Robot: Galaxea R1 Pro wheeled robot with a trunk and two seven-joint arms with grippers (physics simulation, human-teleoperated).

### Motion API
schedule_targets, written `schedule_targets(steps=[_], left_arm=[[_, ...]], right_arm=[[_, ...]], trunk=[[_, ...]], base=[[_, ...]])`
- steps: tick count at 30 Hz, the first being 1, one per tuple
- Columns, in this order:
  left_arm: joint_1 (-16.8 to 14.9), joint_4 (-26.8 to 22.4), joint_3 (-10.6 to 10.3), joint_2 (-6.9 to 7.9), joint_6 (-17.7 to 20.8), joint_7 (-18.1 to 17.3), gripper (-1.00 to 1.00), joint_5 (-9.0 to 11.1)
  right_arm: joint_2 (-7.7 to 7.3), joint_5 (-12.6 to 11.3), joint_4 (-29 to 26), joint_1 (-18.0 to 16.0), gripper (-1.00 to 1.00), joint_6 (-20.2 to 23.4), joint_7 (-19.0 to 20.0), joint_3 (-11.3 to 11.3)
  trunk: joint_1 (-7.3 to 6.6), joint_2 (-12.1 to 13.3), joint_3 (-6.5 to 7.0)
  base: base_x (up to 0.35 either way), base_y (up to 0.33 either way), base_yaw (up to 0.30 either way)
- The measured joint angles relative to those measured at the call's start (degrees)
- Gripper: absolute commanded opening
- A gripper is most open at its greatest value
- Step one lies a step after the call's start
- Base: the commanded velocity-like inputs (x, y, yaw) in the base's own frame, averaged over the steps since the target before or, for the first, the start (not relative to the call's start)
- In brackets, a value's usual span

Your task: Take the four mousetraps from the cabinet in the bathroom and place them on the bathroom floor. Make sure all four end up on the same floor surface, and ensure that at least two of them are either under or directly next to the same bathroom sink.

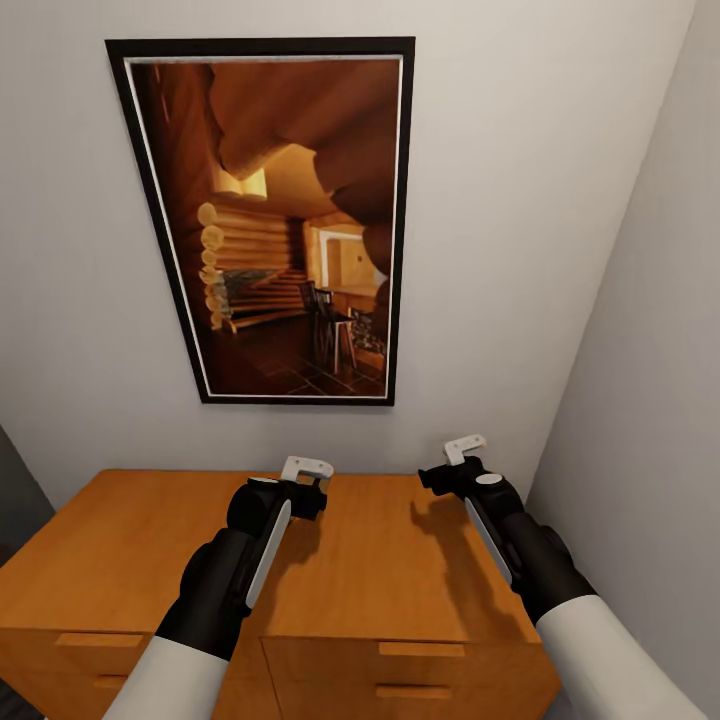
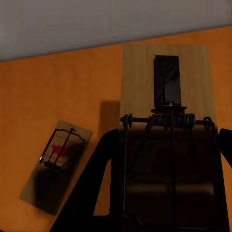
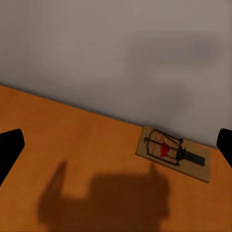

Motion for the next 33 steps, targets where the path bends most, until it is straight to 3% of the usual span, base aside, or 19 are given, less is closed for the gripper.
schedule_targets(steps=[6, 9, 12, 14, 17, 20, 26, 29, 33], left_arm=[[0.0, 0.0, 0.0, 0.0, 0.0, 0.0, -1.0, 0.0], [0.0, 0.0, 0.0, 0.0, 0.0, 0.0, -1.0, 0.0], [0.0, 0.0, 0.0, 0.0, 0.0, 0.0, -1.0, 0.0], [0.0, 0.0, 0.0, 0.0, 0.0, 0.0, -1.0, 0.0], [0.0, 0.0, 0.0, 0.0, 0.0, 0.0, -1.0, 0.0], [0.0, 0.0, 0.0, 0.0, 0.0, 0.0, -1.0, 0.0], [0.0, 0.0, 0.0, 0.0, 0.0, 0.0, -1.0, 0.0], [0.0, 0.0, 0.0, 0.0, 0.0, 0.0, -1.0, 0.1], [0.0, 0.0, 0.0, 0.0, 0.0, 0.0, -1.0, 0.0]], right_arm=[[-0.29, 0.0, 0.0, 0.0, 1.0, 0.1, 0.5, 0.1], [-1.65, 0.5, 0.0, 0.0, 1.0, 0.1, 2.4, 0.0], [-5.71, 1.0, -0.5, 0.0, 1.0, 0.0, 9.1, -0.3], [-7.52, 1.1, -0.6, 0.0, 1.0, 0.0, 13.1, -0.4], [-11.24, 1.6, -1.2, 0.0, 1.0, -0.6, 22.7, -0.5], [-13.06, 3.3, -1.9, 0.0, 1.0, -1.7, 27.6, -0.6], [-13.87, 11.3, -3.1, 0.0, 1.0, -2.5, 31.2, -0.6], [-13.57, 13.2, -3.3, 0.0, 1.0, -2.4, 31.7, -0.5], [-12.91, 13.7, -3.3, 0.0, 1.0, -2.2, 31.4, -0.4]], trunk=[[0.0, 0.0, 0.0], [0.0, 0.0, 0.0], [0.0, 0.0, 0.0], [0.0, 0.0, 0.0], [0.0, 0.0, 0.0], [0.0, 0.0, 0.0], [0.0, 0.0, 0.0], [0.0, 0.0, 0.0], [0.0, 0.0, 0.0]], base=[[0.001, 0.0, 0.0], [0.0, 0.0, 0.0], [0.0, 0.0, 0.0], [0.0, 0.0, 0.0], [0.0, 0.0, 0.0], [0.0, 0.0, 0.0], [0.0, 0.0, 0.0], [0.0, 0.0, 0.0], [0.0, 0.0, 0.0]])
